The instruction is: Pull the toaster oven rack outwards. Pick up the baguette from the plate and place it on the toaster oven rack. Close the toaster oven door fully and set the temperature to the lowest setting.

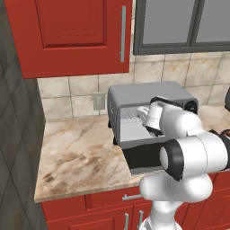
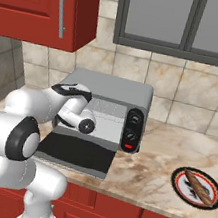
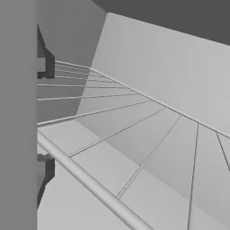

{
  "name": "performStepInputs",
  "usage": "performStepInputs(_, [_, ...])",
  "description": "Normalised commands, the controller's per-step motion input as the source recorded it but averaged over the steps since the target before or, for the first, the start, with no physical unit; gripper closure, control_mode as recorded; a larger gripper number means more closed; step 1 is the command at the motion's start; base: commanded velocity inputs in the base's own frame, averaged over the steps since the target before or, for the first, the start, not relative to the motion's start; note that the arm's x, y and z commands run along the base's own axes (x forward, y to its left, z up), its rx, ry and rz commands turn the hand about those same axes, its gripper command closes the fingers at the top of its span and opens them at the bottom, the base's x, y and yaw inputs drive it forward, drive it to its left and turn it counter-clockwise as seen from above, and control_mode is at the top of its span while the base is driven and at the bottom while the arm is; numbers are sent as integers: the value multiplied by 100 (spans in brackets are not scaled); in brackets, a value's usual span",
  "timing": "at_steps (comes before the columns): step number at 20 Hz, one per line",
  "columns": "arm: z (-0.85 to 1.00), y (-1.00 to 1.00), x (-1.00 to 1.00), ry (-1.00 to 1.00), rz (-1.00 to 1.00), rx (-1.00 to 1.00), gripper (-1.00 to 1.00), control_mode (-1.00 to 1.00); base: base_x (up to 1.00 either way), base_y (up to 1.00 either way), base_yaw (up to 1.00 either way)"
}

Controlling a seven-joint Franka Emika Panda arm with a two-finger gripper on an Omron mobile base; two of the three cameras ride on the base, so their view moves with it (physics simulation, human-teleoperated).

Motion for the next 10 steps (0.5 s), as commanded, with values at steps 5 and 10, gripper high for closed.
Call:
performStepInputs(5, [0, 0, 0, 0, 0, 0, 100, -100, 0, 0, 0])
performStepInputs(10, [0, 0, -1, 0, 0, 0, 100, -100, 0, 0, 0])
